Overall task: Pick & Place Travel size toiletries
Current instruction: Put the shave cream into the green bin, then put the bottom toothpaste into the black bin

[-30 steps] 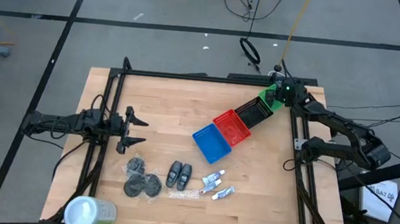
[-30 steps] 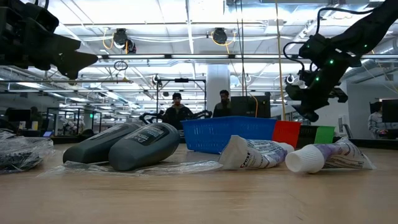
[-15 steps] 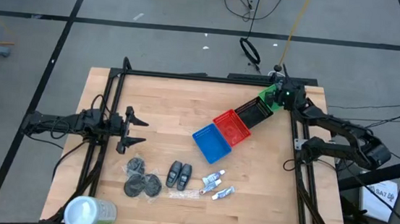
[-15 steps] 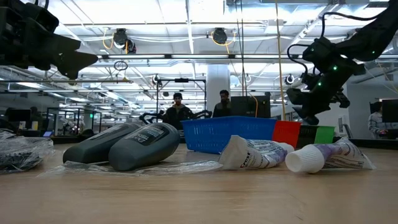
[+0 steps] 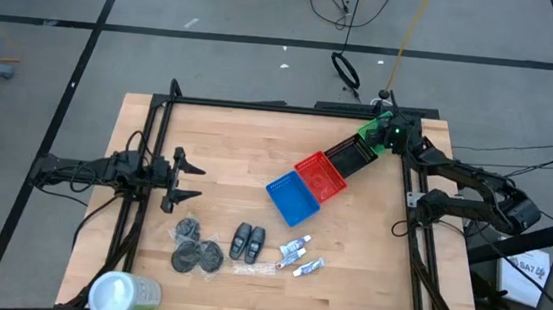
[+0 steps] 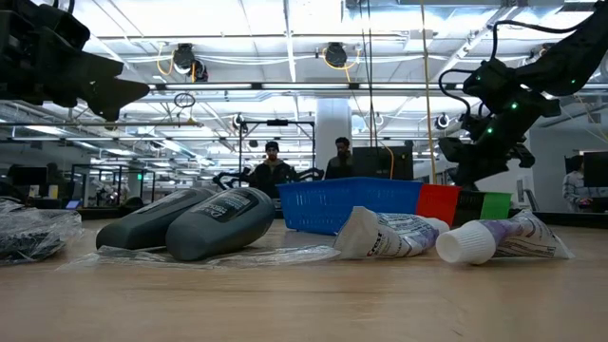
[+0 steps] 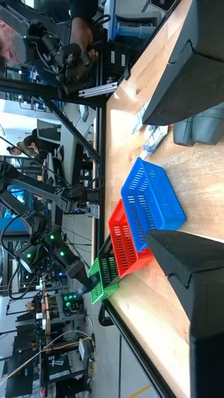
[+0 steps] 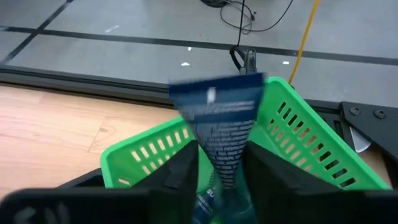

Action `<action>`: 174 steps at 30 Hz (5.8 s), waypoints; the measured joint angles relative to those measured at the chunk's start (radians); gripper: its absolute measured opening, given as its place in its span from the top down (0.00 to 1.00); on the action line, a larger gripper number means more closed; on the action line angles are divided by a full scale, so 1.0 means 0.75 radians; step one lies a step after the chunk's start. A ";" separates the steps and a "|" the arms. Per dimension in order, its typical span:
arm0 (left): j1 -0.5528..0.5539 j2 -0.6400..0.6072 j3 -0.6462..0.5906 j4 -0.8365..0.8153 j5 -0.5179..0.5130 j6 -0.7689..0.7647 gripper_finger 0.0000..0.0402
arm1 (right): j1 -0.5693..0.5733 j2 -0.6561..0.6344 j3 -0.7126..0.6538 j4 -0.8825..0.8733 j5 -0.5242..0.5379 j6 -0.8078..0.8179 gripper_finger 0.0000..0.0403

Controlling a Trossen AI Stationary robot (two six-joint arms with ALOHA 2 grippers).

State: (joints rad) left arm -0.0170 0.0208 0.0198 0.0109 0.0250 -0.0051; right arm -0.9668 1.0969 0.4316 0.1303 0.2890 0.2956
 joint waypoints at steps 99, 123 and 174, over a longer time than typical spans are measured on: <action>0.000 -0.001 0.000 0.000 0.000 0.001 0.30 | 2.100 0.939 0.741 -0.509 -0.039 0.164 0.53; 0.000 -0.001 0.000 0.000 0.000 0.001 0.30 | 2.033 0.941 0.736 -0.509 -0.117 0.078 0.76; 0.000 -0.001 0.000 0.000 0.000 0.001 0.30 | 1.971 0.312 0.355 -0.589 0.179 0.450 0.86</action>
State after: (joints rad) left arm -0.0170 0.0204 0.0196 0.0109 0.0250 -0.0048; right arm 0.5113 1.3313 0.6975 -0.3114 0.4232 0.6332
